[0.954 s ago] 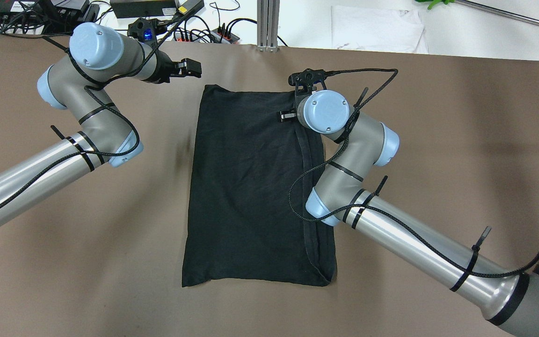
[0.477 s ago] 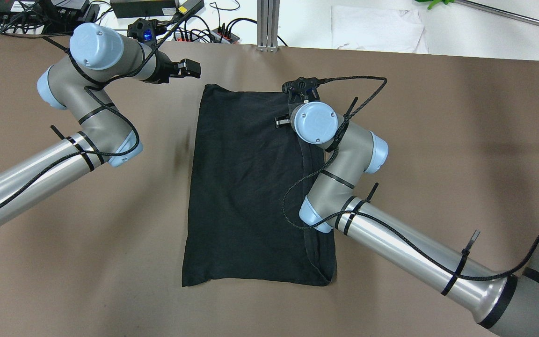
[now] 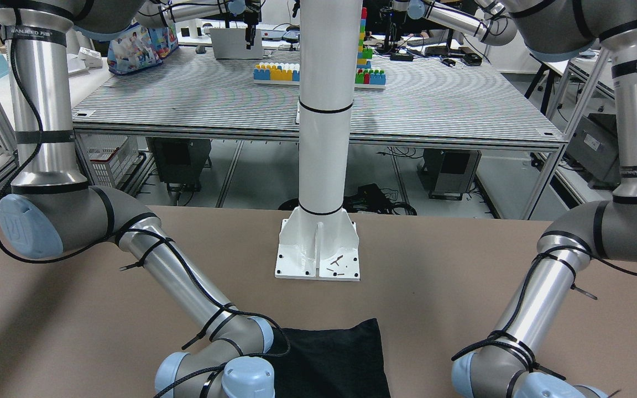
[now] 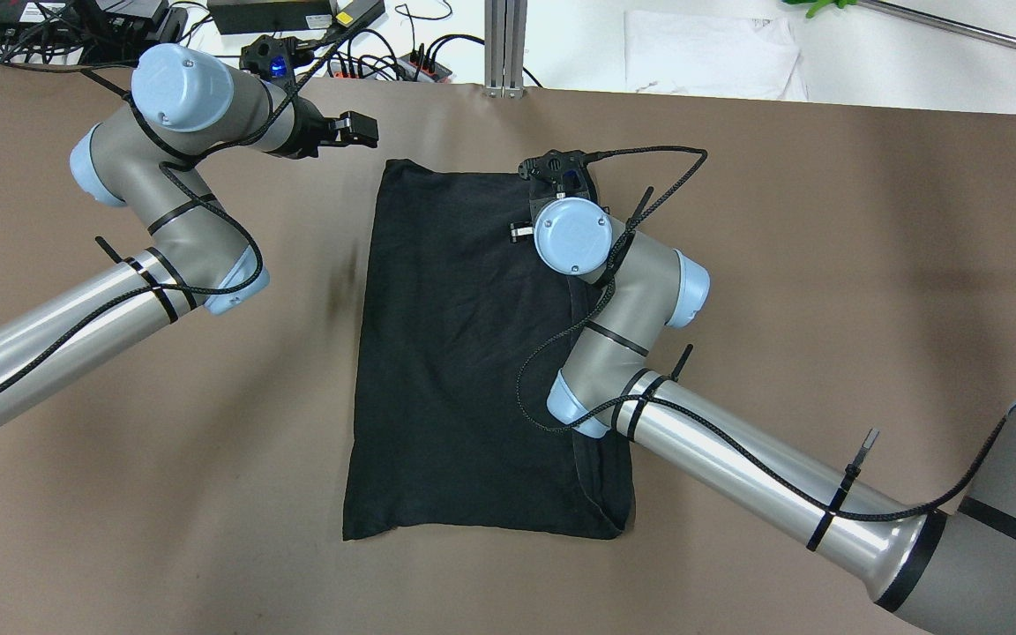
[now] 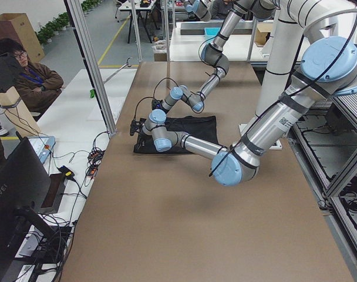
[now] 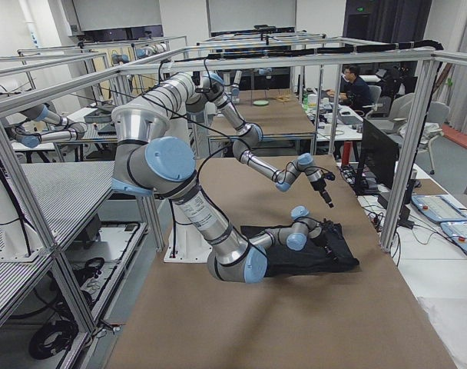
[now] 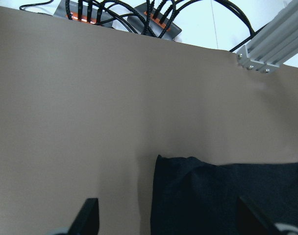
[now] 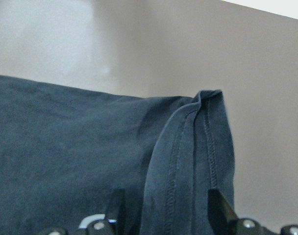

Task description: Fold clothes

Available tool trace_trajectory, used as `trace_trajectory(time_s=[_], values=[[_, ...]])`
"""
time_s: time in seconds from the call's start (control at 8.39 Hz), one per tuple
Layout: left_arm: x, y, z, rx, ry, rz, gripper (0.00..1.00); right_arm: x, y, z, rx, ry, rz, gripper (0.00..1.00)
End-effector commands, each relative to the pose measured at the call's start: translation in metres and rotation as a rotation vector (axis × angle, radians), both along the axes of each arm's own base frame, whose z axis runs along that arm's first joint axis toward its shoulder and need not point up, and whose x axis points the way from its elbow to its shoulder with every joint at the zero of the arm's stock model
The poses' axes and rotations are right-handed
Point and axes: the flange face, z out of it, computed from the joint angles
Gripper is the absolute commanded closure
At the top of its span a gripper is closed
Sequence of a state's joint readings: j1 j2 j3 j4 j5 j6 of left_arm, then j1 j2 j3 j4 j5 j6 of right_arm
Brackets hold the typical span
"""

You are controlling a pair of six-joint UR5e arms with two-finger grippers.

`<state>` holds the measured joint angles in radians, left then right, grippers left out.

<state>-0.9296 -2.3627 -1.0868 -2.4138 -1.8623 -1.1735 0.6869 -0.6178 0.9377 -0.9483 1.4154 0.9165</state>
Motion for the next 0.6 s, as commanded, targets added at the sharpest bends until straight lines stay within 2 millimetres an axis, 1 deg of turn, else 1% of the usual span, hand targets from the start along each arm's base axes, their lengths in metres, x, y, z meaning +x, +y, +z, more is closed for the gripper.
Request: trace_trajectory(time_s=[0.0, 0.12, 0.24, 0.36, 0.48], values=[[0.0, 0.0, 0.0, 0.0, 0.0, 0.0, 0.0, 0.015, -0.019, 0.013, -0.013, 0.023, 0.023, 0.34], [0.0, 0.0, 0.001, -0.001, -0.002, -0.001, 0.0, 0.015, -0.019, 0.012, -0.011, 0.021, 0.024, 0.34], [0.001, -0.001, 0.004, -0.006, -0.005, -0.001, 0.0, 0.015, -0.019, 0.008, -0.009, 0.019, 0.024, 0.37], [0.001, -0.001, 0.005, -0.007, -0.006, -0.001, 0.0, 0.014, -0.02, 0.003, -0.007, 0.012, 0.025, 0.34], [-0.001, -0.002, 0.005, -0.008, -0.006, -0.003, 0.0, 0.013, -0.021, -0.01, 0.003, -0.001, 0.026, 0.28]])
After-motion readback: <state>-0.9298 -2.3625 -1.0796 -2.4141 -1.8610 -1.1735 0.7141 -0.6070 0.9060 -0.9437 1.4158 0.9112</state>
